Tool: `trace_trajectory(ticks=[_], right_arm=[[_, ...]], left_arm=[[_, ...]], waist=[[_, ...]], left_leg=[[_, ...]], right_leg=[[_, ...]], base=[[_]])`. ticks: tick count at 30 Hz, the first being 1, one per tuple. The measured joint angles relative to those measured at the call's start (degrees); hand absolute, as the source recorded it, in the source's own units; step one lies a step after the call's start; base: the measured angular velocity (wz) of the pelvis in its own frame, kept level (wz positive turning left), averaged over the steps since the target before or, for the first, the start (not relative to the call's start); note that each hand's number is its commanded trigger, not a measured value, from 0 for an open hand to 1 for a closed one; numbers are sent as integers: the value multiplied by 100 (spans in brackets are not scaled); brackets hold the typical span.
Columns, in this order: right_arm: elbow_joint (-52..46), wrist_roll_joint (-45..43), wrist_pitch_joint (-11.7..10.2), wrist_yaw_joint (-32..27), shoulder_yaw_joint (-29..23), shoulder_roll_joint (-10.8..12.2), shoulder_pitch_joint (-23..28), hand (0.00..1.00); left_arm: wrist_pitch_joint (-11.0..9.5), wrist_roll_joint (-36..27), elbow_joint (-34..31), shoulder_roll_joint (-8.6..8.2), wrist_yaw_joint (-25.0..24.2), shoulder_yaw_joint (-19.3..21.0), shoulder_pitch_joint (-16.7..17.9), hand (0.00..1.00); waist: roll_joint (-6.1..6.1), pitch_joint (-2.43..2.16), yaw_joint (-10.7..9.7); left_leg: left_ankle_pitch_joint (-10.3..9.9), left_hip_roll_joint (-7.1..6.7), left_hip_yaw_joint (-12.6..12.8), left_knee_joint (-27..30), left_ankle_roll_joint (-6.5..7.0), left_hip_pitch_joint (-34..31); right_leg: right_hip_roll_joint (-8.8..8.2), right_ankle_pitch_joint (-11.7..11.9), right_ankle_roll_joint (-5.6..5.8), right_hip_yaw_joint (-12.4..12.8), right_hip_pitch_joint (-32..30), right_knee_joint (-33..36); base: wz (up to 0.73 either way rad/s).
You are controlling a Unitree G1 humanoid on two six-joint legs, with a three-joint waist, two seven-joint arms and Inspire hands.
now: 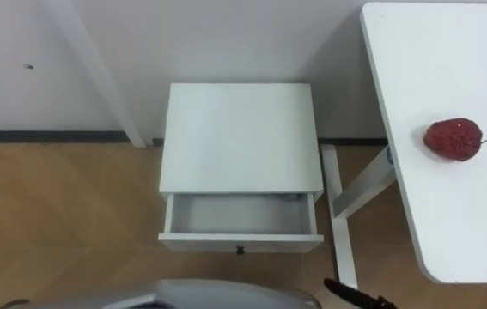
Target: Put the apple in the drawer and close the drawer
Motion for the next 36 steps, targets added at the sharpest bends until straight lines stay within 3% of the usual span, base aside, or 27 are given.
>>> trace_trajectory(ticks=[3, 8, 15, 18, 20, 26, 30, 34, 36], right_arm=[[-450, 1548, -36, -246, -878, -2, 16, 0], [-681, 2933, -131, -614, -1681, -60, -107, 0], [-1522, 3835, -256, -1319, -1921, -80, -144, 0], [-2052, 4043, -393, -1649, -1923, -107, -205, 0], [-2156, 4039, -474, -1838, -1969, -163, -337, 0], [-3489, 3808, -729, -2768, -2184, -341, -393, 0], [-4445, 2710, -979, -3429, -2223, -613, -408, 0], [-5144, 1252, -1018, -3819, -2117, -689, -428, 0], [-5456, 482, -1017, -4051, -1828, -775, -432, 0]], left_arm=[[-33, -104, 4, 35, 9, 216, 114, 0], [-105, -196, 2, 120, -37, 328, 85, 0], [-80, -201, -68, 247, -208, 419, 140, 0], [-37, -134, -175, 301, -258, 422, 150, 0], [-41, -137, -289, 306, -261, 424, 166, 0], [-41, -133, -518, 304, -278, 425, 250, 0], [-57, -131, -610, 302, -276, 501, 263, 0], [-57, -5, -628, 272, -305, 347, 265, 0], [-45, 44, -630, 270, -311, 178, 271, 0]], waist=[[-6, -5, -190], [-30, -20, -300], [-128, -59, -346], [-164, -44, -360], [-212, -28, -377], [-249, -42, -458], [-222, -26, -504], [-200, -30, -489], [-176, -34, -435]], left_leg=[[0, -6, 49, -35, 0, 56], [-1, -2, 140, -35, 1, 83], [11, 2, 242, 27, 20, -85], [14, 1, 251, 48, 23, -105], [18, -1, 250, 41, 24, -105], [35, -6, 261, 30, 34, -208], [38, -15, 252, 5, 32, -288], [42, -13, 250, 2, 25, -340], [44, -6, 270, -12, 22, -332]], right_leg=[[-4, -3, 4, 8, 18, 6], [0, -4, 4, 109, 5, 30], [-17, -9, 5, 139, -185, 133], [-20, -8, 4, 140, -195, 128], [-20, -9, 4, 138, -223, 121], [-22, -8, 4, 137, -322, 137], [-17, -9, 4, 136, -392, 128], [-11, -8, 4, 135, -468, 126], [-9, -9, 4, 148, -484, 126]], base=[[-9], [-10], [-8], [0], [0], [0], [0], [0], [-5]])
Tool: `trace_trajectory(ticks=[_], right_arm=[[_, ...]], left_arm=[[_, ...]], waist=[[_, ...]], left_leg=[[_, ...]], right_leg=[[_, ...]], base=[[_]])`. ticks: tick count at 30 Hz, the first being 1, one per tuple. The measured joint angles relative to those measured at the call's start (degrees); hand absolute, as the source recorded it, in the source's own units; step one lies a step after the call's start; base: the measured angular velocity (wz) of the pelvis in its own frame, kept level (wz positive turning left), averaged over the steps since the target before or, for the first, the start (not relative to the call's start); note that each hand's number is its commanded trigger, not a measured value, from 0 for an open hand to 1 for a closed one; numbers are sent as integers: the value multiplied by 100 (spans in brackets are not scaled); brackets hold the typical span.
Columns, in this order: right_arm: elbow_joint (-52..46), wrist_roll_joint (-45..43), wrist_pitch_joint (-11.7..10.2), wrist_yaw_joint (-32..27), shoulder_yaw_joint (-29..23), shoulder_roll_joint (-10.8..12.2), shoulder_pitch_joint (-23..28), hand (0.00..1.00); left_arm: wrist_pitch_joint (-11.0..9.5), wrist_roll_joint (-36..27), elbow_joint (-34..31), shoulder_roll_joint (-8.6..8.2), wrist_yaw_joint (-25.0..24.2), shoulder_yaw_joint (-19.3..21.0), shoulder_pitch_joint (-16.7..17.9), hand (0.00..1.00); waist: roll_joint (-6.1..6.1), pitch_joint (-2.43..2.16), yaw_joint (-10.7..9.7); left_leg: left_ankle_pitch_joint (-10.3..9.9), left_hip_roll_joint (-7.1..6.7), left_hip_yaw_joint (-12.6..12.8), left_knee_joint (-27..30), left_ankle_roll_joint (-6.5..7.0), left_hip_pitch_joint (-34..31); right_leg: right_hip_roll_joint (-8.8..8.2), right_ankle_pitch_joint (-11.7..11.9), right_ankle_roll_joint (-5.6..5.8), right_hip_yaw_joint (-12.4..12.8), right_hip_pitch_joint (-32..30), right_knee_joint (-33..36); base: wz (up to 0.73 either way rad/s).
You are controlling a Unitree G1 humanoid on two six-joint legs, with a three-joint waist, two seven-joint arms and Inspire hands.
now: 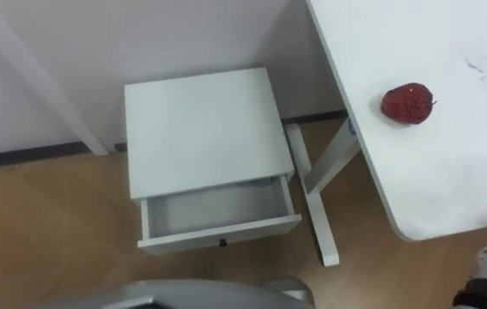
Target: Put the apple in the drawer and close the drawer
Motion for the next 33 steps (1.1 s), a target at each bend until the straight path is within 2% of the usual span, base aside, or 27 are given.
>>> trace_trajectory(ticks=[5, 9, 11, 17, 21, 28, 33], right_arm=[[-193, -1070, 9, -102, 676, -110, -71, 0], [-265, -2160, 84, 145, 1278, -155, -124, 0], [-264, -2406, 108, 346, 1436, -168, -188, 0], [-63, -2425, 228, 1082, 2189, -239, -233, 0], [249, -2612, 446, 1634, 2393, -244, -222, 0], [297, -2679, 455, 2142, 2560, -246, -222, 0], [544, -3138, 509, 2414, 2642, -248, -222, 0]], left_arm=[[-3, 218, -50, 4, -56, -396, -53, 0], [4, 284, -54, 11, -100, -678, -52, 0], [7, 283, -83, 11, -110, -765, -35, 0], [8, 283, -196, 4, -222, -961, -13, 0], [7, 285, -224, 8, -246, -992, -4, 0], [7, 286, -241, 6, -240, -1000, 0, 0], [21, 334, -244, 7, -240, -986, 16, 0]], waist=[[-47, 15, 185], [-72, 27, 261], [-57, 22, 306], [-108, 20, 412], [-104, 21, 467], [-103, 22, 551], [-102, 24, 600]], left_leg=[[6, -3, -1, -4, 0, 33], [10, -1, -58, 29, 2, -15], [12, 2, -64, 32, 0, -20], [14, 8, -83, 49, -1, -66], [14, 4, -104, 52, -1, -63], [16, 5, -121, 63, 0, -46], [18, 5, -128, 106, 3, -47]], right_leg=[[-2, 0, 0, -8, 5, -2], [-8, 0, 0, -48, 5, -5], [-7, 0, 0, -48, 5, -10], [-11, 1, -2, -95, -22, -14], [-14, 1, -2, -85, -13, -19], [-13, 1, -2, -97, 16, -25], [-24, 1, -2, -116, 25, -21]], base=[[-1], [7], [2], [2], [3], [0], [0]])
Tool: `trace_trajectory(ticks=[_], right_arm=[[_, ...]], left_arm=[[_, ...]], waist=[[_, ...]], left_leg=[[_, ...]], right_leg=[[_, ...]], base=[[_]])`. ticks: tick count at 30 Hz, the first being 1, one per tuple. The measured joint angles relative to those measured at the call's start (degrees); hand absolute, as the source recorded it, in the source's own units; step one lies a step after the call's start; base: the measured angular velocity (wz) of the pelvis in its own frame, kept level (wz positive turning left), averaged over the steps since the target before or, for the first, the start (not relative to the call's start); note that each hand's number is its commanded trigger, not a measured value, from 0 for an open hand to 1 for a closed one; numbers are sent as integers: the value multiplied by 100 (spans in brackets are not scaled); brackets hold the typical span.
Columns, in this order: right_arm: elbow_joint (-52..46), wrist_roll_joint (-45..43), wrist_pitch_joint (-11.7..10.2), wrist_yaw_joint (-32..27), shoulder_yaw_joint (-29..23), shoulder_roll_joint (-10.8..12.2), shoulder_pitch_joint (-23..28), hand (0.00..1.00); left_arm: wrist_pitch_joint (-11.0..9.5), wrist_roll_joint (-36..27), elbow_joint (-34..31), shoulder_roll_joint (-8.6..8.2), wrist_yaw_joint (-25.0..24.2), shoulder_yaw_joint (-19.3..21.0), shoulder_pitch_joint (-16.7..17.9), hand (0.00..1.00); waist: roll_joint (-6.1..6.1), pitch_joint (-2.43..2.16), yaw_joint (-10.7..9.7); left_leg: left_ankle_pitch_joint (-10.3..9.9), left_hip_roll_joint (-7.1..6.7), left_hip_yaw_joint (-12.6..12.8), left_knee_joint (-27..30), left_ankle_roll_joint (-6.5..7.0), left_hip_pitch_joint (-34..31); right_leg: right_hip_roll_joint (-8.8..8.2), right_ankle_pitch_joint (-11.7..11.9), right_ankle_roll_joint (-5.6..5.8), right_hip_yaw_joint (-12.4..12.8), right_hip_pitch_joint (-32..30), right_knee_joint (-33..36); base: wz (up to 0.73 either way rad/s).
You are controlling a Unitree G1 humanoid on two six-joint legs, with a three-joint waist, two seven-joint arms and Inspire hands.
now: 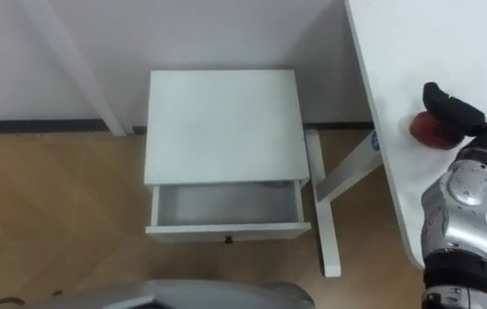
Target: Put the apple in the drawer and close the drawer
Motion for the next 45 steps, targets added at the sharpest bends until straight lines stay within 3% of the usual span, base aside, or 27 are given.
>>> trace_trajectory(ticks=[23, 34, 35, 36, 37, 41, 43, 45], right_arm=[[571, -467, 50, 657, 0, -18, 38, 0], [907, -1520, 46, 1069, 0, -189, 10, 0], [1037, -1611, 20, 1086, 1, -214, -19, 11], [1085, -1685, 12, 1092, 1, -218, -21, 51], [1129, -1720, 8, 1098, 1, -218, -27, 100], [1701, -1777, -14, 1098, -4, -266, -314, 100], [1874, -1825, -9, 1061, -16, -334, -411, 100], [2010, -1876, 4, 1000, -16, -523, -483, 100]], left_arm=[[14, 109, 29, -1, -65, 112, 32, 0], [33, 113, 55, -1, -49, 120, 91, 0], [53, 112, 55, 0, -49, 116, 90, 0], [73, 112, 56, -1, -50, 102, 91, 0], [92, 112, 56, -1, -51, 102, 90, 0], [135, 118, 150, 7, -51, 111, 39, 0], [136, 198, 159, 7, -58, 110, 40, 0], [147, 221, 160, 20, -58, 110, 45, 0]], waist=[[-9, 6, -21], [0, 6, -22], [-20, -7, -22], [-46, -24, -21], [-59, -30, -21], [-146, -52, -19], [-169, -42, -12], [-155, -31, 6]], left_leg=[[2, -10, -92, -52, 0, 108], [2, -11, -152, -56, 0, 134], [3, -14, -173, -51, -2, 109], [5, -15, -192, -43, -2, 95], [5, -17, -206, -33, -2, 90], [7, -20, -253, 26, -2, 81], [7, -20, -254, 28, -2, 80], [7, -19, -253, 14, -2, 80]], right_leg=[[-6, 2, -3, -134, 133, -4], [-19, 2, -3, -253, 216, 0], [-19, 2, -3, -266, 216, -1], [-19, 2, -3, -273, 215, -2], [-19, 2, -3, -279, 216, -2], [-25, 2, -3, -356, 227, -2], [-25, 2, -3, -357, 236, -3], [-24, 2, -3, -355, 244, -5]], base=[[1], [2], [8], [9], [10], [5], [0], [0]])
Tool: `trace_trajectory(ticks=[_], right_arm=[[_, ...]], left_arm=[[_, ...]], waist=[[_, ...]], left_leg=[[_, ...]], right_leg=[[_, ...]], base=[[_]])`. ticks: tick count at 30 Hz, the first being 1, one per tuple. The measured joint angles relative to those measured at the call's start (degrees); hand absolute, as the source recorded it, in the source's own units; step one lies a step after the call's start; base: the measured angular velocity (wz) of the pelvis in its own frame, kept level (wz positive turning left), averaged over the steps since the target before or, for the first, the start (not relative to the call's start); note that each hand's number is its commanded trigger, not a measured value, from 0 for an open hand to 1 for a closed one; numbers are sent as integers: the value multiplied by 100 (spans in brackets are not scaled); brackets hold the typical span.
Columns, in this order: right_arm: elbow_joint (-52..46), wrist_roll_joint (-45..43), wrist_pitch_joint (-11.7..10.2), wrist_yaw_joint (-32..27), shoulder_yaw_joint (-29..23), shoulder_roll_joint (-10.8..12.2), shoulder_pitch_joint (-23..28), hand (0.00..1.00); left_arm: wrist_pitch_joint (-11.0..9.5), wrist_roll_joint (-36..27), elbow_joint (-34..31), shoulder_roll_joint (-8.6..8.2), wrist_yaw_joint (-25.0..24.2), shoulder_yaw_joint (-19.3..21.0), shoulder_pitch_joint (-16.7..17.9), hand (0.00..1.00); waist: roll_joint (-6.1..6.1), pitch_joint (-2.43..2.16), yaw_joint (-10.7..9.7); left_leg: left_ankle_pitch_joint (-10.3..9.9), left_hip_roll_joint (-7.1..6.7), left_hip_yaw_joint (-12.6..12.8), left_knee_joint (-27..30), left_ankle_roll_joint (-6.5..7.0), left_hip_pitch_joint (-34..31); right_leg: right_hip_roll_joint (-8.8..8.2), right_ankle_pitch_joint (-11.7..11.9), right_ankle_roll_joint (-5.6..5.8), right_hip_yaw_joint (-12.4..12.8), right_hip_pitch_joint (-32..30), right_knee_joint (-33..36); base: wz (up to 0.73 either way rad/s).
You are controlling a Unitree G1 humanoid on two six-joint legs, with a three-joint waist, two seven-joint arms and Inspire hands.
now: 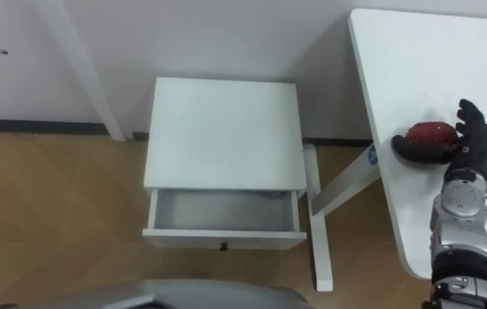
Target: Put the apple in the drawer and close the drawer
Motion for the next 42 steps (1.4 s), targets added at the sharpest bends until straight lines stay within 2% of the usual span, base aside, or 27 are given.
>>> trace_trajectory(ticks=[3, 8, 12, 16, 22, 25, 27, 28, 29, 30, 33, 36, 39, 42], right_arm=[[149, -68, 1, -77, -7, -140, -45, 100], [191, -131, 47, -243, -3, -209, -124, 100], [187, -673, 51, -252, 24, -208, -125, 100], [186, -1021, 61, -205, 119, -209, -152, 100], [-366, -1532, 376, -53, 681, -175, -209, 100], [-1002, -1659, 386, 117, 1124, -78, -192, 100], [-1553, -1797, 393, 282, 1445, 106, -174, 100], [-1724, -1921, 396, 315, 1536, 146, -173, 100], [-2053, -2184, 384, 407, 1701, 207, -163, 100], [-2432, -2422, 380, 488, 1812, 248, -83, 100], [-3119, -2596, 370, 692, 2082, 315, 27, 100], [-3250, -2580, 375, 791, 2352, 392, 24, 100], [-3187, -2607, 384, 904, 2697, 543, 78, 100], [-3150, -2629, 441, 1085, 3088, 614, 273, 100]], left_arm=[[3, 1, -1, 11, -1, 0, -16, 0], [3, 0, -1, 18, -1, -6, -33, 0], [-4, -7, 13, 51, -7, -8, -34, 0], [-14, -8, 55, 88, -69, -27, -85, 0], [-6, 18, 43, 145, -168, -201, -151, 0], [-7, -1, 51, 148, -173, -413, -261, 0], [-15, 9, 58, 151, -183, -590, -342, 0], [-23, 16, 56, 147, -191, -602, -385, 0], [-43, 58, 66, 145, -209, -608, -471, 0], [-70, 96, 70, 139, -210, -609, -544, 0], [-111, 113, 53, 133, -208, -643, -535, 0], [-99, 97, 13, 130, -209, -790, -535, 0], [-100, 111, -5, 122, -205, -929, -512, 0], [-102, 112, -37, 111, -169, -1023, -515, 0]], waist=[[33, 22, 65], [21, 50, 124], [-14, 53, 142], [-38, 52, 139], [6, 64, 144], [76, 71, 176], [115, 44, 302], [114, 44, 311], [111, 23, 348], [115, 25, 435], [123, 20, 585], [111, 17, 617], [113, 19, 630], [135, 42, 736]], left_leg=[[3, 6, 0, -17, -5, 9], [10, 7, -3, -16, -17, 9], [10, 7, -1, -14, -17, 23], [10, -1, -2, 2, -16, 30], [10, 4, 4, -27, -16, -3], [15, 4, 2, -27, -18, -12], [35, 10, 19, -18, -26, -37], [41, 10, 18, -16, -26, -59], [53, 12, 14, -14, -28, -114], [56, 11, 9, -13, -28, -147], [56, 6, -45, -14, -28, -154], [57, -7, -178, -31, -28, -191], [57, -9, -209, -38, -28, -192], [57, -8, -213, -66, -28, -222]], right_leg=[[9, 0, 0, 1, 11, -19], [23, 1, -1, 3, 19, -88], [26, 1, -1, 93, 24, -87], [13, 1, -1, 24, 33, -85], [14, 7, -11, 1, 22, -76], [20, 14, -23, 11, 8, -78], [27, 20, -33, 28, -68, -70], [26, 21, -34, 16, -85, -72], [25, 23, -37, 10, -148, -68], [25, 24, -38, 3, -167, -79], [22, 24, -38, -32, -159, -84], [14, 23, -37, -54, -164, -92], [16, 23, -36, -86, -152, -97], [15, 23, -36, -146, -169, -94]], base=[[0], [0], [0], [0], [-2], [0], [-4], [0], [5], [6], [8], [23], [8], [0]])
